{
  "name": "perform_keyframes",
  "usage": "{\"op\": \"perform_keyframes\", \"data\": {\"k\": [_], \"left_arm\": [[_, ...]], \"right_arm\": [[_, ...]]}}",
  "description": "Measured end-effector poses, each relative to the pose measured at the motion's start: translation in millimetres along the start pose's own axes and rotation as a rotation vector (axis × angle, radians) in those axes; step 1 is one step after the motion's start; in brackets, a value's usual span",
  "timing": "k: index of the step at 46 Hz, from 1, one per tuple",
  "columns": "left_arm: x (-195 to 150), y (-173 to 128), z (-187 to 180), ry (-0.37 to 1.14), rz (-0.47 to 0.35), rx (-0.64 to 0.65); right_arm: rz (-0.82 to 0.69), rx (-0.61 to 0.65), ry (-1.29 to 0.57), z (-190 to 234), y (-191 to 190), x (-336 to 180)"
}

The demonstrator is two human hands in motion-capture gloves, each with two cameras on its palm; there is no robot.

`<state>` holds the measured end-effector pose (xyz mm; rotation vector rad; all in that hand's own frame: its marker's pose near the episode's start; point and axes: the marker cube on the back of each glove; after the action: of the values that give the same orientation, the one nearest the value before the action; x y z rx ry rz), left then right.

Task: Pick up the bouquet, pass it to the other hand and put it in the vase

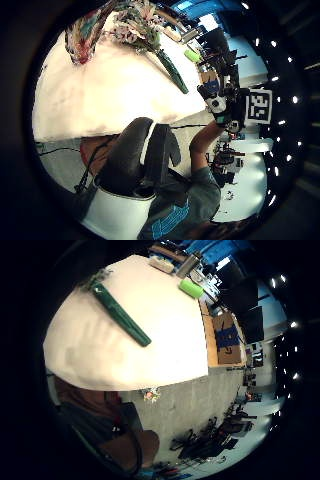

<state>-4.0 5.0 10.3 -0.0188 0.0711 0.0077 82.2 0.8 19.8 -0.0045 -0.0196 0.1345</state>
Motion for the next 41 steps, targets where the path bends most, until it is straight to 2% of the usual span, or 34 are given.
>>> {"op": "perform_keyframes", "data": {"k": [16,31,37,41], "left_arm": [[-8,-2,7,0.052,-0.013,0.05],[-10,-1,12,0.066,-0.017,0.042],[-16,-7,22,0.078,-0.026,0.034],[-15,-8,22,0.1,-0.028,0.032]], "right_arm": [[0.072,0.014,-0.11,56,-36,55],[0.137,-0.193,-0.113,127,-52,76],[0.139,-0.262,-0.118,129,-41,70],[0.153,-0.247,-0.141,130,-38,67]]}}
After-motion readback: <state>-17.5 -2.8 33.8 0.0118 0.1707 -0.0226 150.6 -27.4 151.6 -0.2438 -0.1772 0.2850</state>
